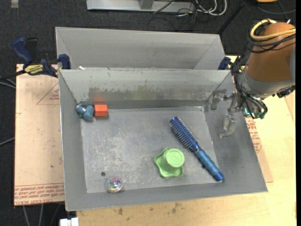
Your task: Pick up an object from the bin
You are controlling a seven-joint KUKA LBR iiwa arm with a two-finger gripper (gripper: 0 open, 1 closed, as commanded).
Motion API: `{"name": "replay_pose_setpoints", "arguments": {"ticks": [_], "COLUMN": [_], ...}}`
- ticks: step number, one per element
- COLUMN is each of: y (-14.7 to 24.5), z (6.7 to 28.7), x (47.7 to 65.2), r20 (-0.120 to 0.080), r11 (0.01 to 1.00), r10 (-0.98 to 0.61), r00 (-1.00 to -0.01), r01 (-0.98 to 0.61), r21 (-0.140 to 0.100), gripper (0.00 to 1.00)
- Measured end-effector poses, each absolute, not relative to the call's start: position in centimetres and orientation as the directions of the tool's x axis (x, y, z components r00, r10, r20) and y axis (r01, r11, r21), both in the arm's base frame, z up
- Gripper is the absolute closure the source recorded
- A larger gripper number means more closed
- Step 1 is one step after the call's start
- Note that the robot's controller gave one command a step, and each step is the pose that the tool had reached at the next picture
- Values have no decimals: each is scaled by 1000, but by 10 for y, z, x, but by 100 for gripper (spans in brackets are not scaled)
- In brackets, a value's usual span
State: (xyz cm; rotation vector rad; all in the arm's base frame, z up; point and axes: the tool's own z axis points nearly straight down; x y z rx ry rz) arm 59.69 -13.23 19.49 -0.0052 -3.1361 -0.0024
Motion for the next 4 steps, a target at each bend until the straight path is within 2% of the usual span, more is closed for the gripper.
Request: {"name": "replay_pose_setpoints", "arguments": {"ticks": [1,2,3,4], "y": [-71,-24,-24,-16], "z": [117,68,69,224], "x": [599,581,581,568], "r20": [6,0,1,-10], "r11": [1000,997,998,997], "r10": [0,-76,-70,-83], "r00": [-1000,-997,-998,-997], "r01": [0,-76,-70,-83], "r21": [5,3,5,0], "gripper": [0,0,100,100]}}
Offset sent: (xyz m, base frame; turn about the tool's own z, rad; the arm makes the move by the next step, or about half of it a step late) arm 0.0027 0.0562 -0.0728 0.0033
